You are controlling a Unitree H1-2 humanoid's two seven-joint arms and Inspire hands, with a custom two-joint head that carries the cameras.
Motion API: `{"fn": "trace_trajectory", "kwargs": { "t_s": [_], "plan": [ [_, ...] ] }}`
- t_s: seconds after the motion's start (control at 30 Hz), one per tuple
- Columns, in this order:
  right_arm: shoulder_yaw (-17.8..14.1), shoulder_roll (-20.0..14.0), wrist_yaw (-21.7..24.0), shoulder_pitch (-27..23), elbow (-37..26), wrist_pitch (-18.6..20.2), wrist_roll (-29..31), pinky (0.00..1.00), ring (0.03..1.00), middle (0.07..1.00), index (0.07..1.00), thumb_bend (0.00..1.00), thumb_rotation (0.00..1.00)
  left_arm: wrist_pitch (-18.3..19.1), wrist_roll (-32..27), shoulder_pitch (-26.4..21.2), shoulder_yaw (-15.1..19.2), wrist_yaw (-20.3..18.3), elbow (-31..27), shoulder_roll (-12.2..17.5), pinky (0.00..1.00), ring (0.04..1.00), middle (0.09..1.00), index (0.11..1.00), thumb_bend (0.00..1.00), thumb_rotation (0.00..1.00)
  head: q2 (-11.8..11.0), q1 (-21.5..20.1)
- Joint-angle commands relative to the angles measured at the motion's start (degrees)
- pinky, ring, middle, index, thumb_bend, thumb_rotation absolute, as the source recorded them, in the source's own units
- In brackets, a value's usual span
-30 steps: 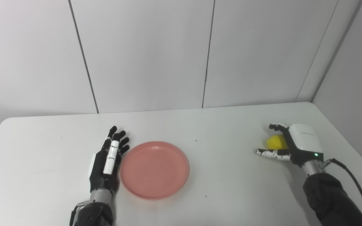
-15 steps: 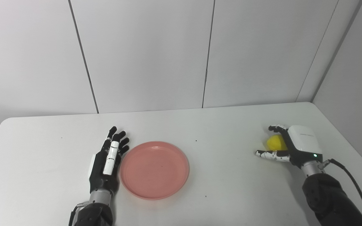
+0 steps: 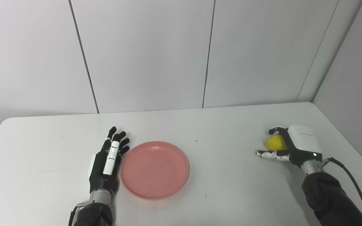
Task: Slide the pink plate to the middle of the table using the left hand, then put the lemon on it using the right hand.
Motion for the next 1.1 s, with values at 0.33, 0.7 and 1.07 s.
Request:
{"fn": "trace_trajectory", "kwargs": {
  "t_s": [0.33,0.7,1.07],
  "plan": [
    [3.1,-1.0,-5.3,-2.6,5.8,1.4,-1.1,0.18,0.233,0.298,0.339,0.67,0.54,4.4,-0.2,2.1,0.0,0.8,1.4,0.0,0.85,0.849,0.881,0.929,0.7,0.73,0.3,0.0],
    [2.4,-0.6,-4.0,-1.6,5.2,2.4,1.9,0.24,0.308,0.385,0.447,0.57,0.49,4.4,-0.5,2.2,0.3,0.8,1.5,-0.2,0.85,0.846,0.878,0.927,0.69,0.72,0.4,0.1],
    [2.2,-0.9,-3.7,-2.2,2.9,1.4,3.3,0.17,0.226,0.29,0.34,0.58,0.53,4.1,-0.3,2.2,0.1,0.8,1.7,-0.2,0.85,0.849,0.882,0.931,0.69,0.72,0.3,0.0]
  ]
}}
